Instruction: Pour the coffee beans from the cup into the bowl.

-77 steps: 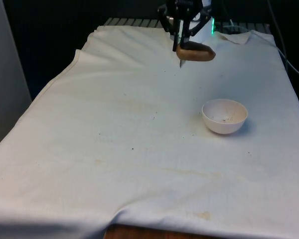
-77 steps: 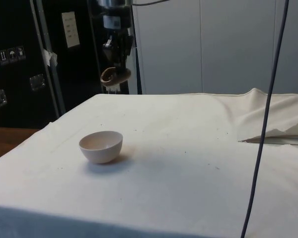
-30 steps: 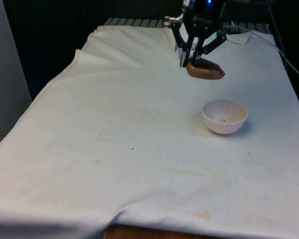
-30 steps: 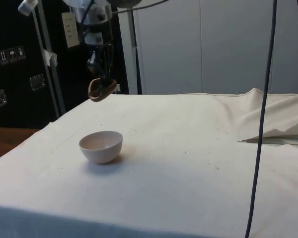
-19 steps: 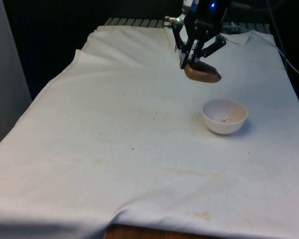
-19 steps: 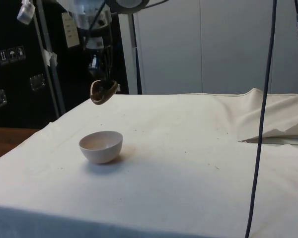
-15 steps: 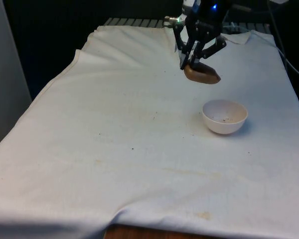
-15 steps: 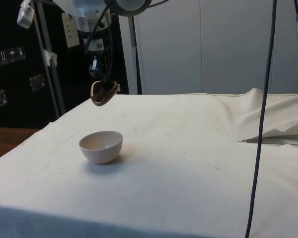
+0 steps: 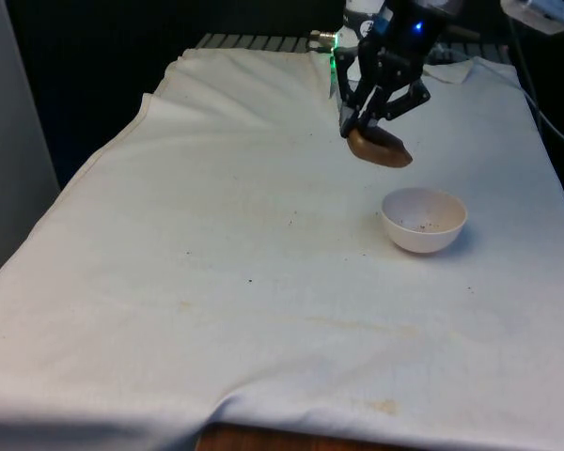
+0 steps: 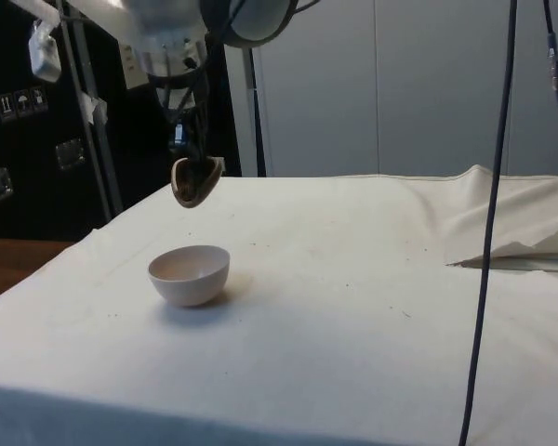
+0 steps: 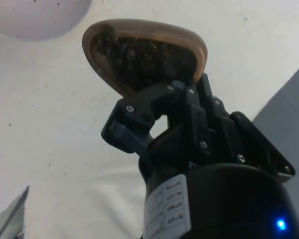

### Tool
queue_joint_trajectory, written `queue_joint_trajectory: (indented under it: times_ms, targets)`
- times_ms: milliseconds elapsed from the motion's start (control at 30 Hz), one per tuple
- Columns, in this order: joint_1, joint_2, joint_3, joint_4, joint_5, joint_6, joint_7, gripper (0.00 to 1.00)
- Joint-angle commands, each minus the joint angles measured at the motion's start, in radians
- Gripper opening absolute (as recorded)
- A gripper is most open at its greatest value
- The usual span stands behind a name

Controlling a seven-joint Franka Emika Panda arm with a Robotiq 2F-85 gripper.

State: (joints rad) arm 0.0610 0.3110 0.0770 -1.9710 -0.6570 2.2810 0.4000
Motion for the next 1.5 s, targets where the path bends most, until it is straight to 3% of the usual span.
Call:
queue_joint_trajectory:
  times_ms: [0, 133, 167, 200, 433, 467, 500, 667, 733, 767, 1033, 1067, 1100, 1333, 1367, 1400, 1467]
  targets:
    - [0.008, 0.005, -0.002, 0.006, -0.018, -0.011, 0.012, 0.00]
    - [0.010, 0.013, 0.006, 0.008, -0.055, -0.018, 0.032, 0.00]
    - [0.003, 0.012, 0.012, 0.003, -0.058, -0.011, 0.031, 0.00]
    - [0.011, 0.017, 0.010, 0.008, -0.073, -0.023, 0.042, 0.00]
    - [0.016, 0.036, 0.034, 0.014, -0.144, -0.049, 0.086, 0.00]
    - [0.007, 0.030, 0.036, 0.006, -0.132, -0.037, 0.077, 0.00]
    - [0.016, 0.039, 0.037, 0.014, -0.153, -0.053, 0.092, 0.00]
    - [0.019, 0.056, 0.059, 0.020, -0.204, -0.078, 0.125, 0.00]
    - [0.010, 0.053, 0.066, 0.014, -0.203, -0.070, 0.123, 0.00]
    - [0.019, 0.061, 0.067, 0.022, -0.221, -0.087, 0.135, 0.00]
    - [0.020, 0.086, 0.101, 0.035, -0.295, -0.136, 0.178, 0.00]
    - [0.012, 0.083, 0.106, 0.031, -0.290, -0.127, 0.174, 0.00]
    - [0.020, 0.089, 0.105, 0.037, -0.303, -0.141, 0.183, 0.00]
    - [0.021, 0.101, 0.130, 0.046, -0.362, -0.189, 0.211, 0.00]
    - [0.014, 0.098, 0.135, 0.041, -0.359, -0.183, 0.209, 0.00]
    - [0.022, 0.102, 0.133, 0.047, -0.370, -0.196, 0.215, 0.00]
    - [0.023, 0.104, 0.139, 0.049, -0.384, -0.209, 0.222, 0.00]
